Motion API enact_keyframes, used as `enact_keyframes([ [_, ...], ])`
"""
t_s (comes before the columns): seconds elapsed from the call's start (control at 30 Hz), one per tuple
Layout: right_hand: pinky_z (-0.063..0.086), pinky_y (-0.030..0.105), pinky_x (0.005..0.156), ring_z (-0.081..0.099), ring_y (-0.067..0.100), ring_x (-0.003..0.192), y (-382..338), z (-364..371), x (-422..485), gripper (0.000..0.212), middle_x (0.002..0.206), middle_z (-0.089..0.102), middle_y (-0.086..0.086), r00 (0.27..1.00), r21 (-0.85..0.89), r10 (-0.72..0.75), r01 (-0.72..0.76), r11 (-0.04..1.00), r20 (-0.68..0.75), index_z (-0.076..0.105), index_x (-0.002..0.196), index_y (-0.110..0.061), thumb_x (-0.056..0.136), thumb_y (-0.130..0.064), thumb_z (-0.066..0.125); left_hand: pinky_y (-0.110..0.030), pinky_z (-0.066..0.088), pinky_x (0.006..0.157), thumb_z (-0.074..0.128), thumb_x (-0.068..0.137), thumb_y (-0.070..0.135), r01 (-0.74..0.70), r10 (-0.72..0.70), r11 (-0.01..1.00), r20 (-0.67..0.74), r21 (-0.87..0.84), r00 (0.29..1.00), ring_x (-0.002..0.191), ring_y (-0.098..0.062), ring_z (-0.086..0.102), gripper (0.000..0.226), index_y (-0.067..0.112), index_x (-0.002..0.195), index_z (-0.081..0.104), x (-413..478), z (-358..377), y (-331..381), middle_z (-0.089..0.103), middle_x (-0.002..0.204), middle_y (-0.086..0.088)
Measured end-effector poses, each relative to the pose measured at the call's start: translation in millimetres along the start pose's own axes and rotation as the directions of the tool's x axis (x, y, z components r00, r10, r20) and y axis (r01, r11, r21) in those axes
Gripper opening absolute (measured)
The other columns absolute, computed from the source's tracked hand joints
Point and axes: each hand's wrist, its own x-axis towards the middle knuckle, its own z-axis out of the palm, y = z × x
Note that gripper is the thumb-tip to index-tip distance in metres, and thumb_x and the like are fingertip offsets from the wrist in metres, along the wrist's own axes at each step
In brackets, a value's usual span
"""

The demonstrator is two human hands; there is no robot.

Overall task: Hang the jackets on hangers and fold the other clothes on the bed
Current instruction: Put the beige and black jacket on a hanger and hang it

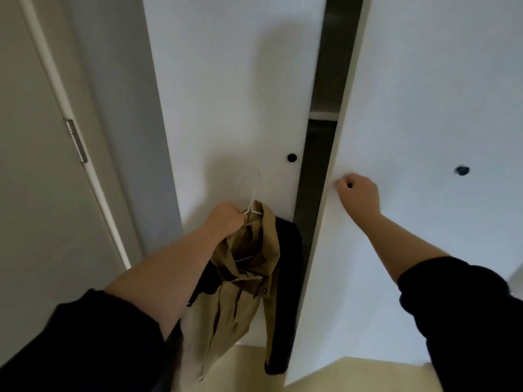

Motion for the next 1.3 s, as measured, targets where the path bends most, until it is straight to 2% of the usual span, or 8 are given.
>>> enact_keyframes([
  [0.13,0.039,0.023,0.058,0.045,0.015,0.055,18.9,-66.7,-54.6,0.036,0.061,0.046,0.005,1.0,-0.005,-0.01,0.01,1.0,-0.005,0.049,0.067,-0.011,0.097,-0.031,0.045,-0.027,0.036,0.058,0.055,0.091,0.025,-0.066,0.066,0.998,0.027,-0.015,0.997,0.063,-0.02,0.051,0.038,0.012,0.056,0.052,-32.9,25.4,49.5,0.05,0.059,-0.003],
  [0.33,0.038,0.018,0.06,0.052,0.01,0.061,79.5,-168.3,-125.5,0.042,0.078,0.047,-0.012,0.996,-0.346,0.016,-0.044,0.937,-0.084,0.053,0.071,-0.018,0.095,-0.051,0.044,-0.028,0.038,0.064,0.055,0.093,0.027,-0.131,0.134,0.989,0.039,-0.064,0.99,0.07,-0.023,0.053,0.035,0.008,0.064,0.06,-81.9,61.5,115.4,0.055,0.066,-0.007],
  [0.6,0.035,0.024,0.055,0.056,0.021,0.064,95.8,-248.8,-135.0,0.033,0.071,0.053,0.006,0.972,-0.528,0.234,-0.213,0.822,-0.028,0.052,0.072,-0.008,0.096,-0.027,0.041,-0.038,0.046,0.083,0.054,0.095,0.022,-0.205,0.207,0.976,0.02,-0.076,0.978,0.098,-0.035,0.06,0.03,-0.004,0.104,0.066,-140.0,95.0,173.8,0.065,0.105,-0.021],
  [0.9,0.039,0.025,0.054,0.051,0.018,0.059,81.4,-230.6,-157.8,0.026,0.066,0.052,0.003,0.949,-0.65,0.31,-0.198,0.733,0.06,0.052,0.069,-0.009,0.092,-0.018,0.044,-0.028,0.034,0.064,0.051,0.096,0.021,-0.32,0.325,0.943,0.05,-0.091,0.944,0.066,-0.016,0.048,0.028,0.005,0.076,0.062,-145.9,105.1,198.2,0.051,0.068,-0.005],
  [0.97,0.05,0.03,0.067,0.058,0.022,0.076,79.0,-210.4,-151.7,0.017,0.085,0.061,0.007,0.953,-0.56,0.225,-0.075,0.825,0.204,0.06,0.095,-0.008,0.094,-0.018,0.045,-0.027,0.035,0.063,0.052,0.095,0.019,-0.334,0.346,0.93,0.061,-0.154,0.936,0.069,-0.017,0.05,0.03,0.007,0.069,0.059,-135.6,104.8,203.2,0.051,0.067,-0.004],
  [1.1,0.042,0.04,0.102,0.044,0.032,0.126,76.5,-170.2,-119.9,0.063,0.14,0.045,0.01,0.89,-0.329,0.158,-0.01,0.944,0.427,0.036,0.144,-0.021,0.084,-0.022,0.054,-0.026,0.038,0.068,0.058,0.093,0.018,-0.346,0.398,0.892,0.14,-0.289,0.907,0.07,-0.017,0.052,0.03,0.004,0.067,0.064,-110.0,99.1,201.4,0.06,0.072,-0.011],
  [1.2,0.046,0.039,0.093,0.054,0.031,0.113,73.9,-142.9,-91.1,0.046,0.124,0.058,0.011,0.864,-0.363,0.15,0.04,0.931,0.481,0.053,0.126,-0.015,0.084,-0.033,0.057,-0.032,0.044,0.085,0.062,0.09,0.015,-0.352,0.448,0.845,0.172,-0.403,0.878,0.084,-0.021,0.058,0.02,-0.003,0.086,0.071,-77.6,91.8,189.1,0.068,0.091,-0.018],
  [1.3,0.045,0.033,0.077,0.061,0.032,0.097,75.8,-129.0,-65.6,0.026,0.102,0.066,0.019,0.849,-0.343,0.2,-0.023,0.939,0.489,0.067,0.099,0.001,0.09,-0.023,0.06,-0.019,0.045,0.074,0.064,0.09,0.02,-0.357,0.484,0.841,0.269,-0.407,0.833,0.078,-0.01,0.059,0.015,0.01,0.083,0.073,-38.2,84.7,177.8,0.068,0.083,-0.004],
])
